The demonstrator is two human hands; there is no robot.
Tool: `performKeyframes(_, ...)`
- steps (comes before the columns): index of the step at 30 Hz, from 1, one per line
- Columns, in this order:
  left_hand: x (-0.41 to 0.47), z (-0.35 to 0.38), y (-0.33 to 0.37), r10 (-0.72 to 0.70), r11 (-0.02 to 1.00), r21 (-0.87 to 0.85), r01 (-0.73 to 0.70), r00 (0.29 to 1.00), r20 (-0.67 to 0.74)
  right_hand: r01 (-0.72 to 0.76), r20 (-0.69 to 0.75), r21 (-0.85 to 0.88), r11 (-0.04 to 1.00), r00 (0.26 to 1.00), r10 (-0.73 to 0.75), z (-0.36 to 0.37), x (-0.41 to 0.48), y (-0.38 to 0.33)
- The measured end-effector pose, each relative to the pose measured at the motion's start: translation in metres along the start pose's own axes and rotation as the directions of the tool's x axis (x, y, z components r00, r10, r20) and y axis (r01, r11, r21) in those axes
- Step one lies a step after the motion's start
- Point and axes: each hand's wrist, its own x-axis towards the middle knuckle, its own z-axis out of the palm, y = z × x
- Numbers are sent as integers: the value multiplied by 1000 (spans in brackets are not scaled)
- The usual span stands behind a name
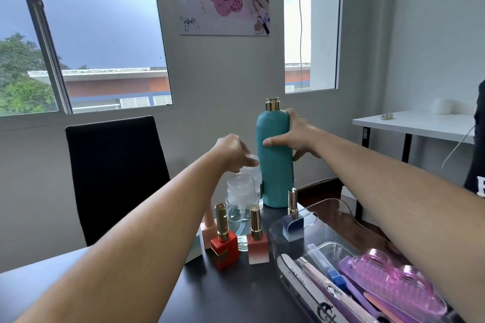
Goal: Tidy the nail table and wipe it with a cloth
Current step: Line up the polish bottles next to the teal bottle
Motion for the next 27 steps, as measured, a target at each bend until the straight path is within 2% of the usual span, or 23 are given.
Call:
performKeyframes(10, 0, 1, -2, -17, 997, 76, 19, 999, -27, 17, 15, -7, 1000, 1000, -17, 1, 1, 2)
performKeyframes(14, -11, -2, -1, -6, 990, 144, 4, 1000, 19, 17, 47, -19, 1000, 999, -16, -5, -6, 3)
performKeyframes(18, -39, -26, 7, 134, 972, 205, -119, 989, -63, 58, 45, -237, 970, 998, -49, -24, -21, 5)
performKeyframes(20, -58, -39, 10, 171, 966, 193, -175, 985, 38, 108, 10, -322, 940, 994, -111, -33, -33, 7)
performKeyframes(23, -83, -46, 15, 110, 956, 234, -176, 957, 270, 174, 37, -395, 902, 984, -174, -39, -57, 9)
performKeyframes(25, -90, -45, 18, 65, 938, 302, -173, 939, 336, 199, 173, -387, 900, 975, -141, -38, -72, 6)
performKeyframes(27, -91, -42, 20, 68, 918, 349, -189, 941, 331, 214, 333, -390, 896, 940, -80, -31, -84, 3)
